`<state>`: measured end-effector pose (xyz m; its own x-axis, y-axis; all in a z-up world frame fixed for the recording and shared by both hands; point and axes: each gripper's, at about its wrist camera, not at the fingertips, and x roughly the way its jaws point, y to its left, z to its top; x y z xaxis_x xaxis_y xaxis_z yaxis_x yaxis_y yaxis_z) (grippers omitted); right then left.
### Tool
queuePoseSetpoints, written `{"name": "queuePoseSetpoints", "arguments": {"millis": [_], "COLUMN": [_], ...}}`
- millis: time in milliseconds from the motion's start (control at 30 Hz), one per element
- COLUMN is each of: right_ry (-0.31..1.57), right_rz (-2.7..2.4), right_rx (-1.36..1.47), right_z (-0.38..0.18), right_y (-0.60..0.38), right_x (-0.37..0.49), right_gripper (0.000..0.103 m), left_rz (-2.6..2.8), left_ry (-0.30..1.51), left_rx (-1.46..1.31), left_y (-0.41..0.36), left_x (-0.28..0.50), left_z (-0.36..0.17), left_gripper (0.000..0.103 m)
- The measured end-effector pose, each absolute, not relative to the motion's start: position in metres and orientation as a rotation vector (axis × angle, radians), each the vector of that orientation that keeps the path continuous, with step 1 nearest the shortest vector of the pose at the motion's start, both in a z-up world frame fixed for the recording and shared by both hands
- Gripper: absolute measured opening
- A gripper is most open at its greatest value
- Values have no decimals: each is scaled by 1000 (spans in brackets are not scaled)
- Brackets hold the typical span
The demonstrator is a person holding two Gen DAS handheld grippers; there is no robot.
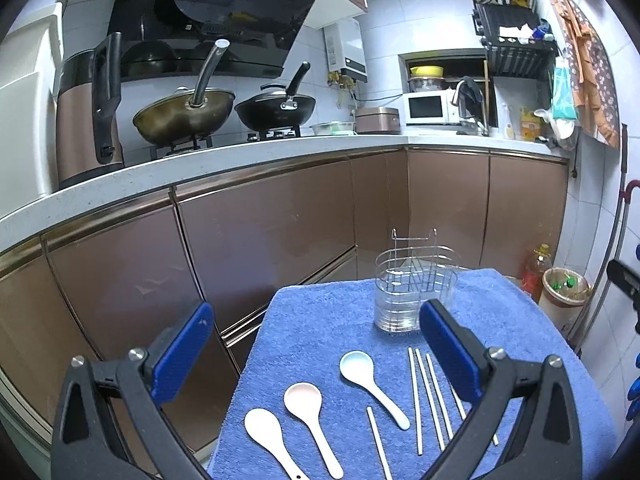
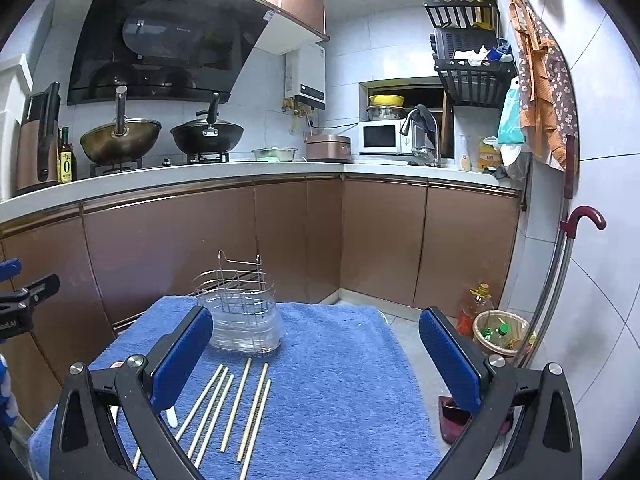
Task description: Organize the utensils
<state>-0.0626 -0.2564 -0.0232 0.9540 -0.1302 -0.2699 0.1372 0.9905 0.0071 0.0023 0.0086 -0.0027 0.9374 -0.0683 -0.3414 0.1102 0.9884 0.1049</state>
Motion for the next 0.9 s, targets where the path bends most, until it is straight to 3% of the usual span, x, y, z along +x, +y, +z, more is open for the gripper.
{"name": "queuePoseSetpoints", "arguments": {"millis": [900], "right_ry": [265], "right_rz": [-125], "right_rx": [-95], "right_z": [-1], "right_y": [-235], "right_x": [-109], "right_gripper": [103], "left_rz": [-187], "left_ry": [264], "left_rx": [111], "left_y": [-3], "left_x": [-59], "left_z": [18], "left_gripper": [103]}}
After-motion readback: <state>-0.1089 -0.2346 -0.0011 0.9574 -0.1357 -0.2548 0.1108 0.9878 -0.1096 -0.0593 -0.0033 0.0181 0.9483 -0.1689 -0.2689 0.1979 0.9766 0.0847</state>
